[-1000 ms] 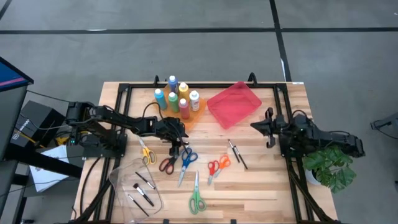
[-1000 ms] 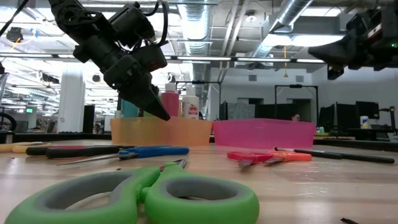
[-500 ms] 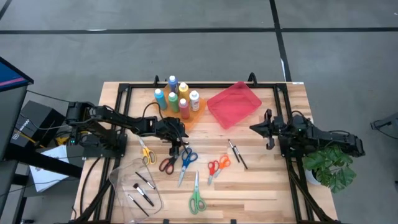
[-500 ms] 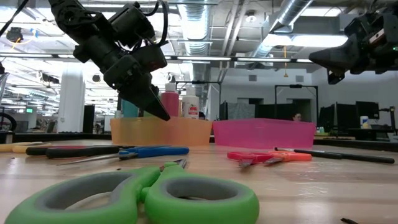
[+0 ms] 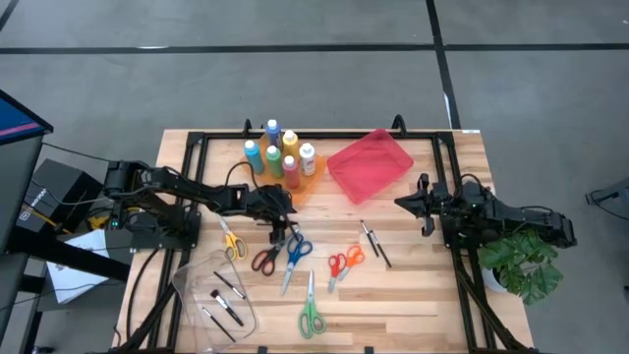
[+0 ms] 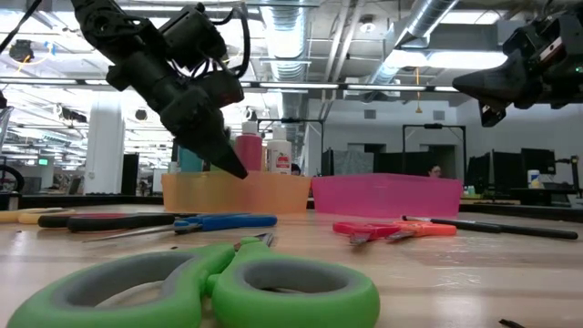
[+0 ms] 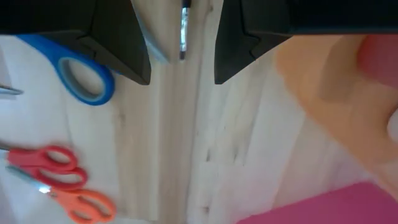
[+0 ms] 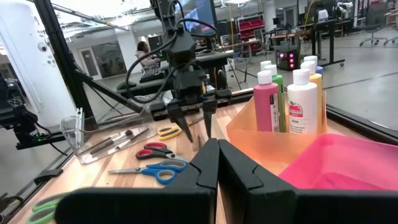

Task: Pick & Place Paint Supplies
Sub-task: Put the makeup brush into the transparent bin

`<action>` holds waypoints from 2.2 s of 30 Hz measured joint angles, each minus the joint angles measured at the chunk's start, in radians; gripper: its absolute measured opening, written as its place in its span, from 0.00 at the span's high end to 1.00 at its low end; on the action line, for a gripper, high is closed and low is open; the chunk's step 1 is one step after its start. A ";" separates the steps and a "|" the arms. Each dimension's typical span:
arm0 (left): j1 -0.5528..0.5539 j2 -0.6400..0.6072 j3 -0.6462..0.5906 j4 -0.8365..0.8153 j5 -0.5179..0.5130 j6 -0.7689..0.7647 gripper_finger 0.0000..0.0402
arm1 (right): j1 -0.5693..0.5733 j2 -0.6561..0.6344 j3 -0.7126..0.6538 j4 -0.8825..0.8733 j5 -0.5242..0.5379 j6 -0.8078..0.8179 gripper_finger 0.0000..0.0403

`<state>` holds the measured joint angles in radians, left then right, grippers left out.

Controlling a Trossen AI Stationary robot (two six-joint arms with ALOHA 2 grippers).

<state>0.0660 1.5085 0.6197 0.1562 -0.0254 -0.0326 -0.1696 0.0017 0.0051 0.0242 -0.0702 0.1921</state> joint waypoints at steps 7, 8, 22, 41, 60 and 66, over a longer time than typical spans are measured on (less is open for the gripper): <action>0.003 0.017 0.000 -0.011 -0.011 0.013 0.57 | 0.000 0.000 0.000 0.000 0.000 0.000 1.00; 0.003 0.026 -0.001 -0.002 -0.011 0.023 0.57 | 0.000 0.000 0.000 0.001 0.000 0.000 1.00; 0.001 0.215 0.000 0.162 -0.001 0.082 0.67 | 0.000 0.000 0.000 0.001 0.000 0.003 1.00; 0.002 0.213 0.002 0.094 0.014 0.074 0.98 | 0.000 0.000 0.000 0.001 0.000 0.000 1.00; 0.000 0.036 -0.003 0.128 -0.028 0.073 1.00 | 0.000 0.000 0.000 0.001 0.001 0.000 1.00; -0.026 -0.110 -0.002 0.137 -0.027 0.073 1.00 | 0.000 0.000 0.000 0.001 0.001 0.000 1.00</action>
<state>0.0401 1.3984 0.6174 0.2934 -0.0528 0.0406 -0.1696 0.0017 0.0048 0.0250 -0.0696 0.1925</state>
